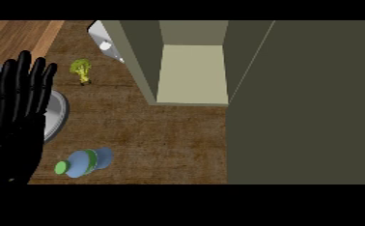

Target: Pick up the bottled water, place it into the cabinet and close the cabinet

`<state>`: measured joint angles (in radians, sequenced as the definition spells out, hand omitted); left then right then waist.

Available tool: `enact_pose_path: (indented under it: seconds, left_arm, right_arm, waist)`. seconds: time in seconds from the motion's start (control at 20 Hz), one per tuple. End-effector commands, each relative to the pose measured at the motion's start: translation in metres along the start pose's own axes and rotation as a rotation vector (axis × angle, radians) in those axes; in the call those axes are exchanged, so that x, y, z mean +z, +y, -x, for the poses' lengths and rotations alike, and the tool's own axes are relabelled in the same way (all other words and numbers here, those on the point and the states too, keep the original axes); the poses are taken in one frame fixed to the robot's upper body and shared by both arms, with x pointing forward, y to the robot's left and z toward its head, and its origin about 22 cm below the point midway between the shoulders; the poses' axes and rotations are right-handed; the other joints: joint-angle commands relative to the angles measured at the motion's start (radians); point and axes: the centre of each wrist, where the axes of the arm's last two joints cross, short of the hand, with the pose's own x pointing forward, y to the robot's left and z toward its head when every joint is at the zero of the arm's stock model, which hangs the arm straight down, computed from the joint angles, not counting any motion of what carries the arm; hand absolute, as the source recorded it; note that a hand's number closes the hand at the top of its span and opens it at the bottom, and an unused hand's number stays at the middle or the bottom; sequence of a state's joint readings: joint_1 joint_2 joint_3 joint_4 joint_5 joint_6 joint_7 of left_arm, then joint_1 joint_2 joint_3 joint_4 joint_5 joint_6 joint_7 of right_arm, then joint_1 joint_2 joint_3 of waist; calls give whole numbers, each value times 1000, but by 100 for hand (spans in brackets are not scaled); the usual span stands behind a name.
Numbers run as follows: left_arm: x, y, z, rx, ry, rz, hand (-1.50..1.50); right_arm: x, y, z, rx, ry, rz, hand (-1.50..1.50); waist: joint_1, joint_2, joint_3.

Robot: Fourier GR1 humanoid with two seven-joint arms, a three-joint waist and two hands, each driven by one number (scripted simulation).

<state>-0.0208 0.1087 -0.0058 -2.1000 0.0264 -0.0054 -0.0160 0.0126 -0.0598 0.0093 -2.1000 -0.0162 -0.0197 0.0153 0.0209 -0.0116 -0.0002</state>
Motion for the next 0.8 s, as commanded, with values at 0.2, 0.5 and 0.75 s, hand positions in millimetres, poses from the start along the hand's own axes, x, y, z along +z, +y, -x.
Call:
enact_pose_path:
  seconds: [0.2,0.5,0.75]
  left_arm:
    - [43,-2,-37,217,-170,375,-150]
    - [106,16,-12,448,295,341,-150]
    - [146,48,-28,456,333,338,-150]
  right_arm:
    - [19,-1,-15,101,-38,-56,-150]
    - [46,12,-1,-285,243,-16,-150]
    - [73,-4,-27,-294,258,-53,-150]
  waist:
    - [-7,-3,-2]
    - [8,2,-1]
    - [-12,4,0]
